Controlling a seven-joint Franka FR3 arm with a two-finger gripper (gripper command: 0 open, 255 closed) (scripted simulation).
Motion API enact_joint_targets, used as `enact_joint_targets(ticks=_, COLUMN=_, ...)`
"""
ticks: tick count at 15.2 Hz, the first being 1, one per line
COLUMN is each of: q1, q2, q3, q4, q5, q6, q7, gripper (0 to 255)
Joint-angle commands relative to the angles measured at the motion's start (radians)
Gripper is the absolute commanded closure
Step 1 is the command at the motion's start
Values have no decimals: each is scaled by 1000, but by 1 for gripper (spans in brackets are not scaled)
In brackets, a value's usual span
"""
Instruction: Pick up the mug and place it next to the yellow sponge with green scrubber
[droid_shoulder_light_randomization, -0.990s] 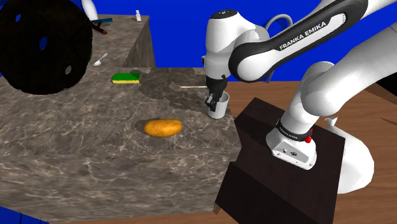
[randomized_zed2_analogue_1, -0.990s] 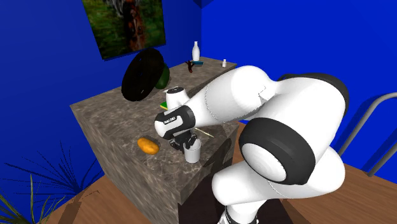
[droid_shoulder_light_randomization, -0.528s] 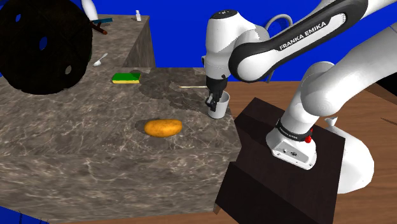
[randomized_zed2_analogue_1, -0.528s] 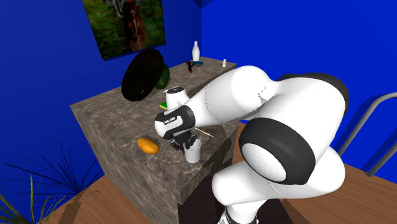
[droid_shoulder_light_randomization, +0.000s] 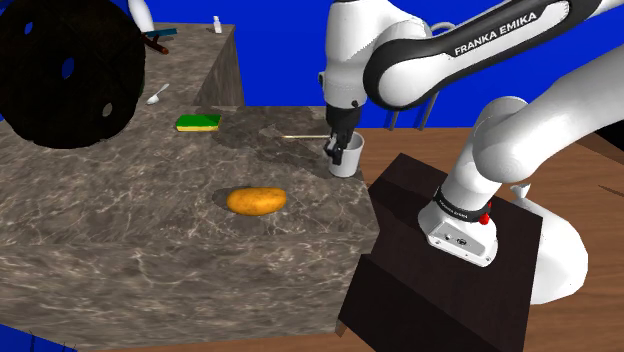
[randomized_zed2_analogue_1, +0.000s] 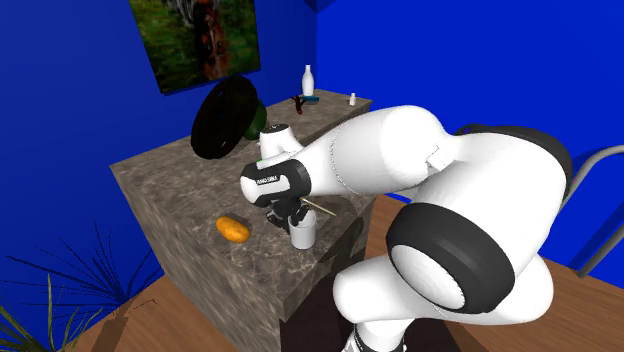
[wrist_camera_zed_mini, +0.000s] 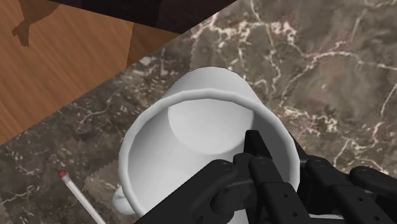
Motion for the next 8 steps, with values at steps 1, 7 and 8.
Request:
enact_joint_targets(ticks=1, q1=0, q2=-13, q3=-6, q4=23, q5=-3, q6=-35, q7=-1, gripper=255)
enact_joint_targets(ticks=7, q1=-1, q2=-51, q3=-28, q4=80, q5=-13, q6=-130, q7=-6, gripper=255)
enact_joint_targets(ticks=8, q1=-1, q2=-56, q3=-31, q4=90, q5=-15, q6=-146, q7=-7, gripper=255)
